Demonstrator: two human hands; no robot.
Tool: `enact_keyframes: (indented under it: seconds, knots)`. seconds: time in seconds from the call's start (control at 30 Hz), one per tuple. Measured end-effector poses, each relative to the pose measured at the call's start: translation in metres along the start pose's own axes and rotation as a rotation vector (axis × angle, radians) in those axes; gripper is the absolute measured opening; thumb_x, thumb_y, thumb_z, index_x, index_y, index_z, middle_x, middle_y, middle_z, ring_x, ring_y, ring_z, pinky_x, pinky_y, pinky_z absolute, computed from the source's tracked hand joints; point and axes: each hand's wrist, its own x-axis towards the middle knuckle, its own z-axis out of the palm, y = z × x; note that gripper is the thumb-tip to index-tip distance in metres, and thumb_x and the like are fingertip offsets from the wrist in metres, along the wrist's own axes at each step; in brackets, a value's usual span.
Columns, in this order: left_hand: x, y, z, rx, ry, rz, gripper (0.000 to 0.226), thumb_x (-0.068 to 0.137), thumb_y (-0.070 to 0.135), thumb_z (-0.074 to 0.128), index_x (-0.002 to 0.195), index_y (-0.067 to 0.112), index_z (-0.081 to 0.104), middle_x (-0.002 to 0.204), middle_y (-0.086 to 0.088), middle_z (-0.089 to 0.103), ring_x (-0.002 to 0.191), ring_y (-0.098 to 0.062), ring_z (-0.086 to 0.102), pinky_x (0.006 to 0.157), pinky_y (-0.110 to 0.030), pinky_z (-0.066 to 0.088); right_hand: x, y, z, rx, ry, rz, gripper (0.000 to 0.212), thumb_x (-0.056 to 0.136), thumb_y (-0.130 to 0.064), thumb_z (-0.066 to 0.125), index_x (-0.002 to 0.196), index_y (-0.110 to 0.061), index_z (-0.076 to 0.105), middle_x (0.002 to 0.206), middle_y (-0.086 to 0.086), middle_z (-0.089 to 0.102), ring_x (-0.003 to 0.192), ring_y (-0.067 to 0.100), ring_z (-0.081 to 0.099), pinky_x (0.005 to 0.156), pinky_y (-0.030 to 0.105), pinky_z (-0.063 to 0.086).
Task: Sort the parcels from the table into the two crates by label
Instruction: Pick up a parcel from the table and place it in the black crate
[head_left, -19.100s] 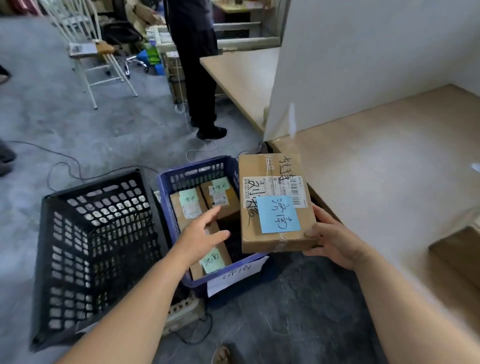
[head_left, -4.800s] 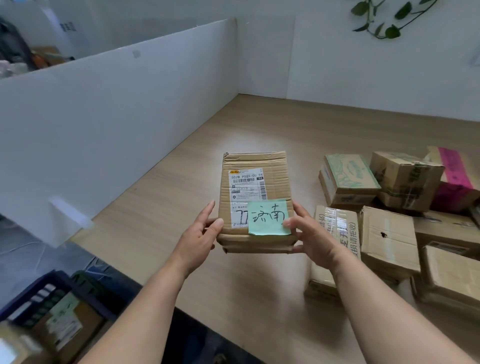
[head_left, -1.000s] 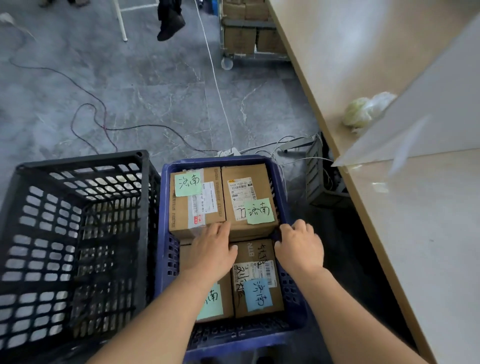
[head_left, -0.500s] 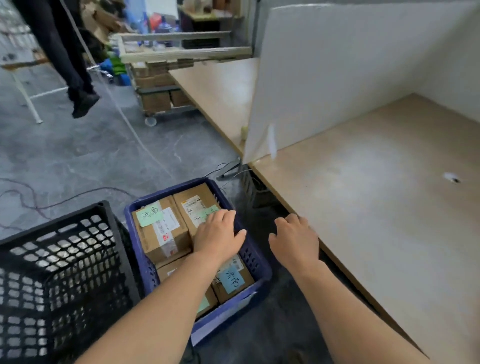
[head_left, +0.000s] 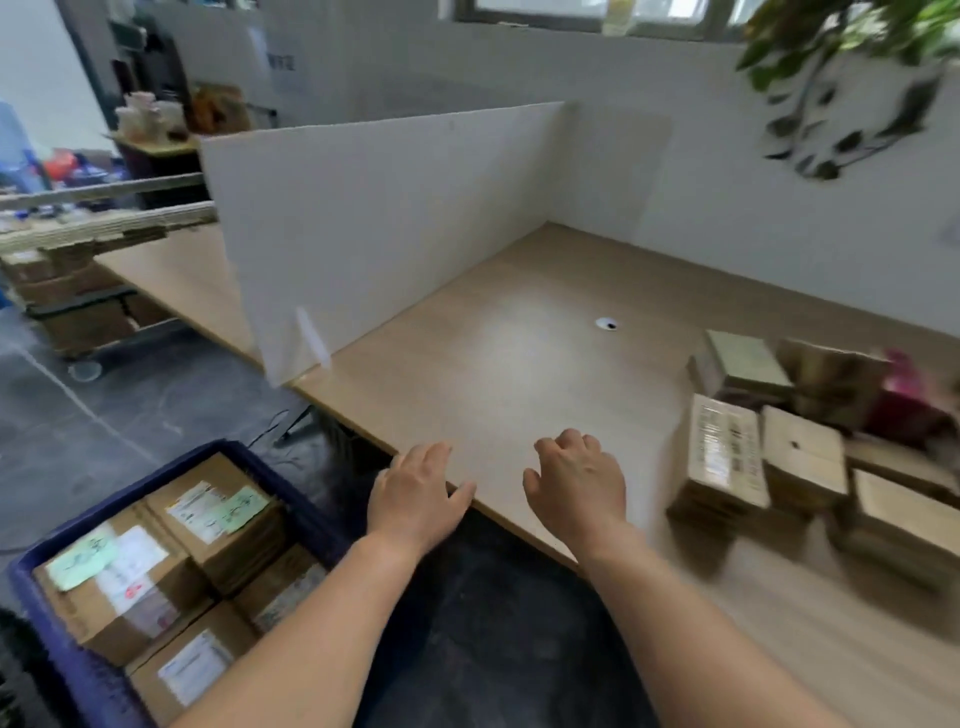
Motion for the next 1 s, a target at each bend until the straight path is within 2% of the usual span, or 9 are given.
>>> enact_keyframes:
  seconds: [0.27, 0.47, 0.73, 1.0]
  knots:
    - [-0.036, 0.148, 0.05, -0.018, -0.037, 0.14, 0.062, 0.094, 0.053, 0.042, 0.147, 0.021, 0.031, 0.148, 0.002, 0.039, 0.135, -0.018, 0.035, 0.108, -0.033, 0.03, -0.071, 0.137, -0.014, -0.031, 0.045, 0.131, 0.035, 0.097, -0.034, 0.041, 0.122, -0.016, 0.058, 0.124, 0.007, 0.056, 0.113, 0.027, 0.051, 0.088, 0.035, 0.041]
    - [-0.061, 0.233, 0.08, -0.04, -0.052, 0.219, 0.063, 0.094, 0.052, 0.045, 0.147, 0.022, 0.03, 0.148, 0.002, 0.04, 0.135, -0.018, 0.035, 0.107, -0.034, 0.03, -0.116, 0.221, -0.023, -0.056, 0.07, 0.204, 0.039, 0.098, -0.039, 0.041, 0.127, -0.017, 0.055, 0.125, 0.007, 0.055, 0.111, 0.025, 0.052, 0.088, 0.035, 0.042]
    - [-0.075, 0.316, 0.1, -0.071, -0.047, 0.359, 0.06, 0.094, 0.049, 0.046, 0.146, 0.022, 0.031, 0.148, 0.001, 0.042, 0.133, -0.018, 0.04, 0.104, -0.034, 0.037, -0.148, 0.296, -0.038, -0.055, 0.117, 0.322, 0.036, 0.097, -0.039, 0.042, 0.122, -0.018, 0.056, 0.124, 0.006, 0.056, 0.114, 0.025, 0.051, 0.088, 0.035, 0.041]
    - [-0.053, 0.396, 0.106, -0.061, -0.087, 0.568, 0.063, 0.094, 0.05, 0.047, 0.148, 0.022, 0.031, 0.144, -0.002, 0.046, 0.131, -0.02, 0.042, 0.104, -0.036, 0.038, -0.164, 0.365, -0.06, -0.068, 0.145, 0.561, 0.039, 0.097, -0.038, 0.042, 0.126, -0.016, 0.054, 0.128, 0.008, 0.053, 0.118, 0.026, 0.048, 0.091, 0.035, 0.04]
